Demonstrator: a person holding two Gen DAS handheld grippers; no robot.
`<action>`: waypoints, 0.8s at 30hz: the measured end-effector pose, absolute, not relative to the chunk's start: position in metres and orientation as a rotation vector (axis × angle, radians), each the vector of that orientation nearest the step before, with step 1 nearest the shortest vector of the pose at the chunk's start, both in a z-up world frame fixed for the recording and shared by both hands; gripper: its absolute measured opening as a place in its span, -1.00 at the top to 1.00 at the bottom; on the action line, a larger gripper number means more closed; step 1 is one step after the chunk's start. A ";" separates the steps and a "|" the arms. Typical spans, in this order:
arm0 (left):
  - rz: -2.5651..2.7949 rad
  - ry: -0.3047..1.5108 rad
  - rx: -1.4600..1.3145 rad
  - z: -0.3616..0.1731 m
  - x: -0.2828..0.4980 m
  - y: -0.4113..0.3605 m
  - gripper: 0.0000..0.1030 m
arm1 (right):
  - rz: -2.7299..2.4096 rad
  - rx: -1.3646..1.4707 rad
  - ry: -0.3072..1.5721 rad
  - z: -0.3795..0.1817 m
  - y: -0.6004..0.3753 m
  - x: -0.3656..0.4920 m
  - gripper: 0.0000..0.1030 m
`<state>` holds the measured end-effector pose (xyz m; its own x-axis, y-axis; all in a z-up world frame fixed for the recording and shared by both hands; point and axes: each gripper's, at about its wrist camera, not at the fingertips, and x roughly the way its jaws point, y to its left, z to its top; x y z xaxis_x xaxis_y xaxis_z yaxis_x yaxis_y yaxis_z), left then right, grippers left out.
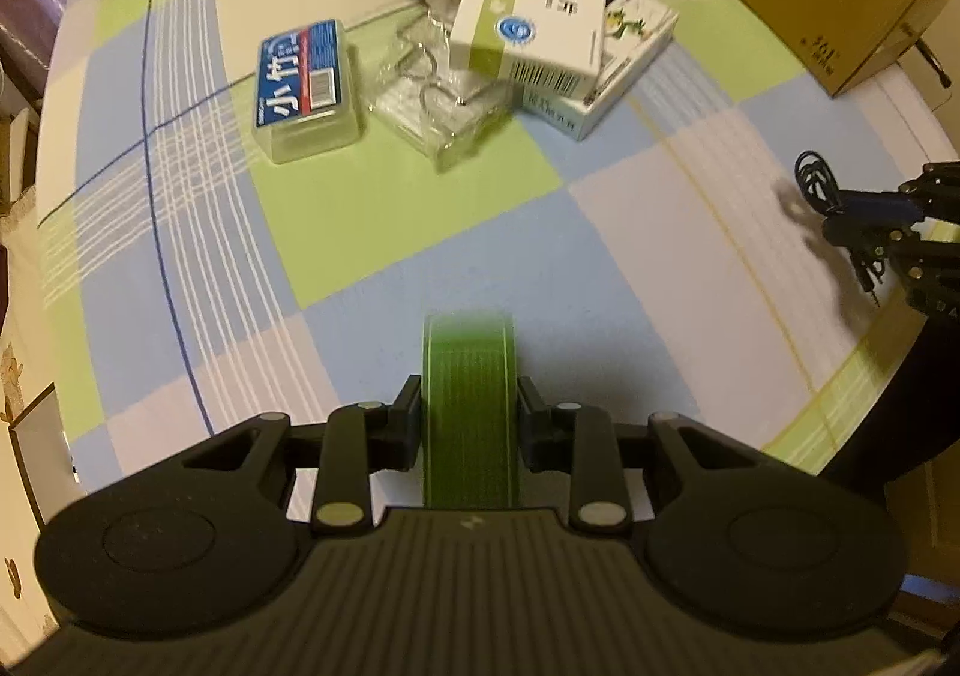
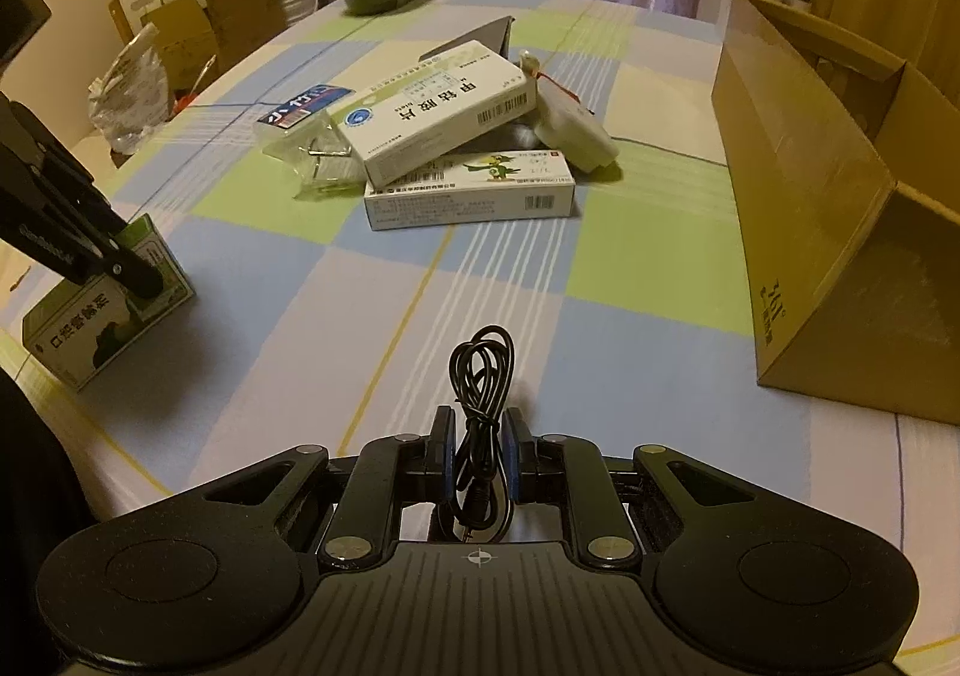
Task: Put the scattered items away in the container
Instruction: 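Carry the green box and black cable with both tools to the cardboard box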
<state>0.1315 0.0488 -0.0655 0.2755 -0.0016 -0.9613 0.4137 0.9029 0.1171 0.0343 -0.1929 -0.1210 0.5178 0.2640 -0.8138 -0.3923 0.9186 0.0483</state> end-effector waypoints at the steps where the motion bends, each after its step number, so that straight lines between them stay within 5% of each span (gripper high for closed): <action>1: -0.288 1.281 0.386 -0.069 0.133 0.049 0.50 | 0.395 -0.148 0.949 -0.122 -0.193 0.035 0.65; 13: -0.284 1.331 0.419 -0.077 0.120 0.052 0.51 | 0.395 -0.139 0.949 -0.121 -0.194 0.034 0.65; 24: -0.353 1.201 0.441 -0.015 0.131 0.009 0.51 | 0.357 -0.088 0.836 -0.074 -0.208 0.036 0.65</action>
<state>0.1309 0.0086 -0.0154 0.3251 -0.0301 -0.9452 0.4864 0.8625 0.1398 0.0361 -0.2078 -0.0737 0.6148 0.2753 -0.7391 -0.3436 0.9370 0.0632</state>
